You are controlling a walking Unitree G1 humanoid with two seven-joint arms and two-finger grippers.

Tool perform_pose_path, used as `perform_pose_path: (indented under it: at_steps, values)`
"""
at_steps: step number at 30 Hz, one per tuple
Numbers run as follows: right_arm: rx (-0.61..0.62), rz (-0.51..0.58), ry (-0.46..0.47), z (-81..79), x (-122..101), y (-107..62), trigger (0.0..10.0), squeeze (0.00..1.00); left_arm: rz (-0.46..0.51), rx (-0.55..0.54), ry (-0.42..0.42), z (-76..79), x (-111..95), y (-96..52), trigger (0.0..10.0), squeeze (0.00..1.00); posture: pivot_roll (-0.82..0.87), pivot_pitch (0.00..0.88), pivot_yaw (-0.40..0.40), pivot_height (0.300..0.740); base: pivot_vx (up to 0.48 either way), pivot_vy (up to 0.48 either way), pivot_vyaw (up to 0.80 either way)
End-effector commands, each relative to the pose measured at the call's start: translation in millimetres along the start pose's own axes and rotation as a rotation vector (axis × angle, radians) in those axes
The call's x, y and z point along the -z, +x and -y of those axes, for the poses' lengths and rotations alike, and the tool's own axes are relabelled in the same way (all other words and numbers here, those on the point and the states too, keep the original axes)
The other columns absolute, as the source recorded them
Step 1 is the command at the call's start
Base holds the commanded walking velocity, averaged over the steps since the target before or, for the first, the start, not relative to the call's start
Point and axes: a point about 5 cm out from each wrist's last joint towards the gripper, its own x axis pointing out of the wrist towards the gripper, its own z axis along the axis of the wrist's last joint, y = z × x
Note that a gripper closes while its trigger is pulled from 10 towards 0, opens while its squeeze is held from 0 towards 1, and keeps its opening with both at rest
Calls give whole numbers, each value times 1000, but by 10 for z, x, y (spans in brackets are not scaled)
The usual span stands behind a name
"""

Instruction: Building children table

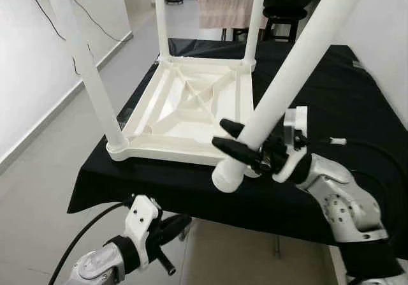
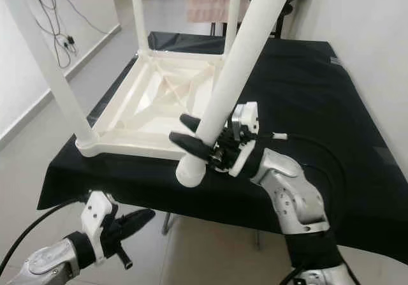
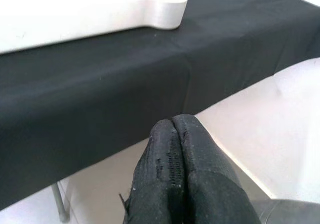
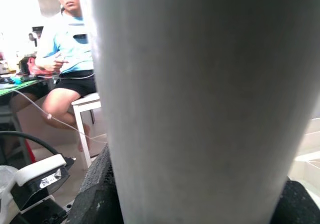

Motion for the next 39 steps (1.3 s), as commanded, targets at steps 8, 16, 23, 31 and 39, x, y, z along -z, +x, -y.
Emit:
perform_pose_path:
  at_steps: [8, 16, 23, 31, 39]
  values:
    - [-57, 11, -78, 163, -213, 103, 10000, 0, -75, 69, 12, 174, -44, -225, 10000, 0, 75, 242, 21, 740, 0, 0, 0]
    - [-19, 25, -145, 273, -330, 173, 10000, 0, -20, -23, 7, 28, -180, -330, 10000, 0, 84, 305, 34, 740, 0, 0, 0]
    - [-8, 25, -184, 387, -443, 136, 10000, 0, 16, -9, -50, 68, -252, -350, 10000, 0, 85, 323, 34, 740, 0, 0, 0]
    - [12, 14, -238, 514, -587, -19, 10000, 0, 42, 9, -98, 148, -327, -395, 10000, 0, 100, 353, 36, 740, 0, 0, 0]
    - [15, -37, -244, 629, -617, -153, 10000, 0, 50, 17, -110, 166, -357, -405, 10000, 0, 99, 359, 36, 740, 0, 0, 0]
